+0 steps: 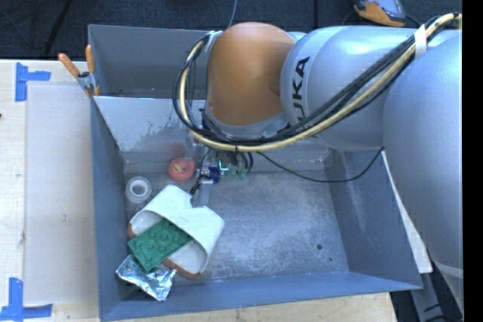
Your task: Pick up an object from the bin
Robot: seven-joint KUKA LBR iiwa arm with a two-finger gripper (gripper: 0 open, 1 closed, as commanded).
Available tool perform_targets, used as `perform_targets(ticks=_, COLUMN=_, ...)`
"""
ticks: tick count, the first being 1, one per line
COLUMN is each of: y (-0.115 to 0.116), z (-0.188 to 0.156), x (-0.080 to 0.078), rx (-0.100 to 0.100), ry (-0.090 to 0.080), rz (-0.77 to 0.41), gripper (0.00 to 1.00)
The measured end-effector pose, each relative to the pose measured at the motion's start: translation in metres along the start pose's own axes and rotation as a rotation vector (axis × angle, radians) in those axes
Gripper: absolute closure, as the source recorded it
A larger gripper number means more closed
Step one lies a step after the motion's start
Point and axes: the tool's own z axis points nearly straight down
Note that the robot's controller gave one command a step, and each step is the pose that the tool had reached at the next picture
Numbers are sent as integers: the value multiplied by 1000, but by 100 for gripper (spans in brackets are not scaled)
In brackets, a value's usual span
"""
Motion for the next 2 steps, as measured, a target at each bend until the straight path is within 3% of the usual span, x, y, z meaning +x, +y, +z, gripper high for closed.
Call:
perform_targets(ticks=1, y=-54, z=104, x=7, rx=-3, ry=-1, rz=40, gripper=0)
perform_targets(ticks=2, y=-16, z=89, x=75, rx=2, ry=-39, rz=-208, gripper=0)
